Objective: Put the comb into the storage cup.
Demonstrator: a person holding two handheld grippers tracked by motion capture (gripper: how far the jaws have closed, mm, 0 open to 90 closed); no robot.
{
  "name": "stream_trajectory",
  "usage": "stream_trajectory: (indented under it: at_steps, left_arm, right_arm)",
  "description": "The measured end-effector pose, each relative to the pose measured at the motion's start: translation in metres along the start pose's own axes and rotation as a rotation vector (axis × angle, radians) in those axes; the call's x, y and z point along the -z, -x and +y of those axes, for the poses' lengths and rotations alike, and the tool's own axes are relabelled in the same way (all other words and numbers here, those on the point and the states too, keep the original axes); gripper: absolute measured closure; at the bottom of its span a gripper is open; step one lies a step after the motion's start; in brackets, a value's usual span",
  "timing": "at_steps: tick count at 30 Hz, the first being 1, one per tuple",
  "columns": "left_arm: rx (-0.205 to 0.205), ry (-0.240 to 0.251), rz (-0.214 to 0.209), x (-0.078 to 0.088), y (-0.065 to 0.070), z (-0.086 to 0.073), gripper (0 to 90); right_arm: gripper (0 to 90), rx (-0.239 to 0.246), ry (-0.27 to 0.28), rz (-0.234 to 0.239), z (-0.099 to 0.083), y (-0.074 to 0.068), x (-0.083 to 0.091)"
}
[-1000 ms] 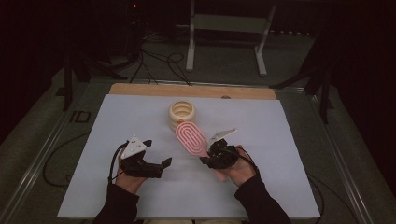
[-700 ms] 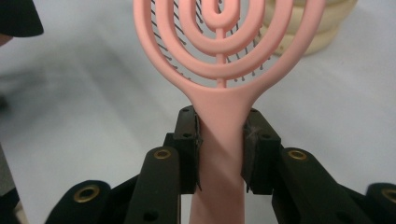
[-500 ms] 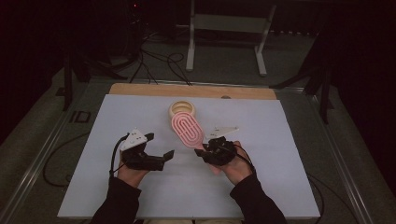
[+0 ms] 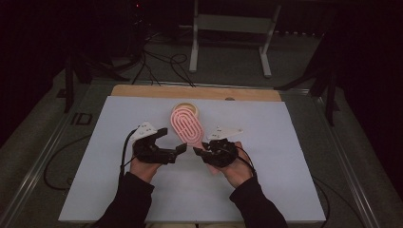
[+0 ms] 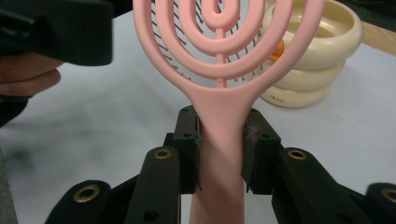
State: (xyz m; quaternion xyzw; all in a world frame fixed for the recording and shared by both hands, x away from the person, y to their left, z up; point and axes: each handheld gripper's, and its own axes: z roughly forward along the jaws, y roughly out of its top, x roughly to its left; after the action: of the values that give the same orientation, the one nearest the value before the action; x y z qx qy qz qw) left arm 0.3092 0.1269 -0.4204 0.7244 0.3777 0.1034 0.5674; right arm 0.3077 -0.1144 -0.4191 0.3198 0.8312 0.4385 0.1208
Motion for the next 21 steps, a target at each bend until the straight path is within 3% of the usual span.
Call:
stream_trajectory:
  at_steps: [11,19,21]
  left_arm:
    - [0.076,0.011,-0.021,-0.012,0.002,0.007,18.5]
    - [0.112,0.01,-0.075,-0.019,0.004,0.012,36.3]
    - [0.117,0.012,-0.084,-0.02,0.003,0.012,44.2]
  right_arm:
    - [70.9,0.005,0.028,0.007,0.001,-0.005,-0.003]
    - [70.9,0.024,0.054,0.008,0.004,-0.01,-0.004]
    - [70.9,0.025,0.056,0.008,0.004,-0.011,-0.004]
